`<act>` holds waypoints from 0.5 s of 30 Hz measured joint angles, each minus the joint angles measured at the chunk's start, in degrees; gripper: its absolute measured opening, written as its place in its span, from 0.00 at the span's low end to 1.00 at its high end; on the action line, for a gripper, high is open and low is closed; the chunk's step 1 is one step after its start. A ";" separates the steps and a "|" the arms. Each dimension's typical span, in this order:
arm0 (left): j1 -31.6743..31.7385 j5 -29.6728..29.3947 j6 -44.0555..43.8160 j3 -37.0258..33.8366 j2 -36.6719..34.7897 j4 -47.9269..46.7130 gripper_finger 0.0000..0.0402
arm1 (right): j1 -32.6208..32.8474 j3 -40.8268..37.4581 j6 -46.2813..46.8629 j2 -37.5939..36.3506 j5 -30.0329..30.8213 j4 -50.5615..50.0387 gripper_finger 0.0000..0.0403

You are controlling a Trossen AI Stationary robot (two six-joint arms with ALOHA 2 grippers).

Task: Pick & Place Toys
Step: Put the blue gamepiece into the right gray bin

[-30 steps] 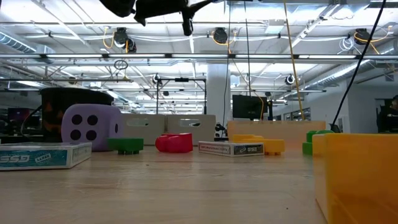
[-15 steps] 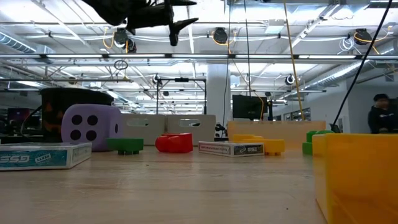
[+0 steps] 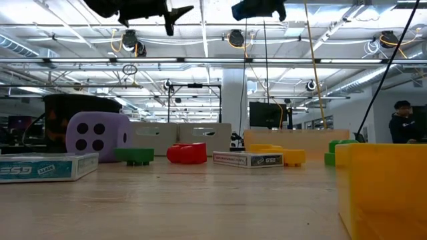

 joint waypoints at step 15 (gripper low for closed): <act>0.68 10.02 -0.13 0.00 -3.92 -0.23 0.53 | -8.11 14.08 4.62 14.83 -15.20 -9.97 0.35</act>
